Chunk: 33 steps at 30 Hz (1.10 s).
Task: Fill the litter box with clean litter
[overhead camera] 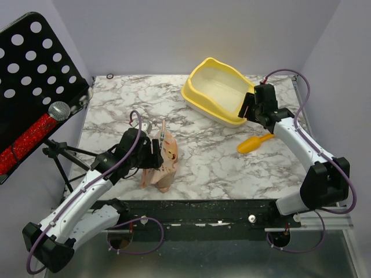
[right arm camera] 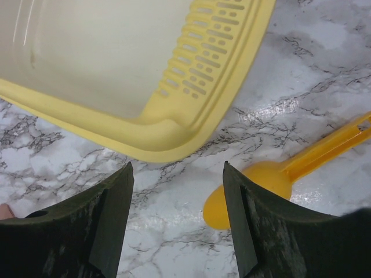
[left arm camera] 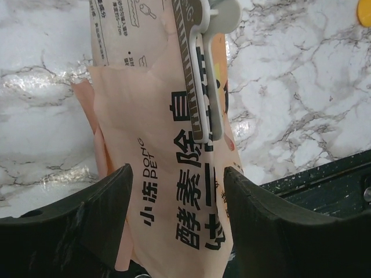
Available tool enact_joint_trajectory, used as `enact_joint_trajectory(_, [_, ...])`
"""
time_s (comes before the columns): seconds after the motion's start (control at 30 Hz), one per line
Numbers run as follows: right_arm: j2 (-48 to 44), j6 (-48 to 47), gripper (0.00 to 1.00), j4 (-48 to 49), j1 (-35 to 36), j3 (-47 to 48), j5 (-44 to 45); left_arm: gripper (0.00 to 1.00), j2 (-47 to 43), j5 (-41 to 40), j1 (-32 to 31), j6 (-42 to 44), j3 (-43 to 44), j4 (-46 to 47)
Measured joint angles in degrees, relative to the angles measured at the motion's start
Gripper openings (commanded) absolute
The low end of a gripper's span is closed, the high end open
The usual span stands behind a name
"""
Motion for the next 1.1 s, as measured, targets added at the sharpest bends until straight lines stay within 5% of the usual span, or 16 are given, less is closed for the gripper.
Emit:
enact_joint_trajectory(0.23, [-0.04, -0.9, 0.71, 0.85, 0.85, -1.38, -2.54, 0.31, 3.58, -0.13, -3.37, -1.55, -1.4, 0.96])
enact_joint_trajectory(0.33, [-0.04, -1.16, 0.7, 1.16, 1.14, -1.66, -3.26, 0.0, 6.45, -1.73, -6.14, -2.03, -1.4, 1.81])
enact_joint_trajectory(0.63, [-1.38, -1.55, 0.7, 1.31, 1.22, -1.99, -4.55, 0.0, 13.38, -5.86, -10.29, 3.91, 3.63, 0.15])
enact_joint_trajectory(1.1, [-8.24, -5.33, 0.69, 1.25, 1.22, -2.05, -6.54, 0.0, 39.67, 3.93, -11.52, 41.18, 35.21, -3.85])
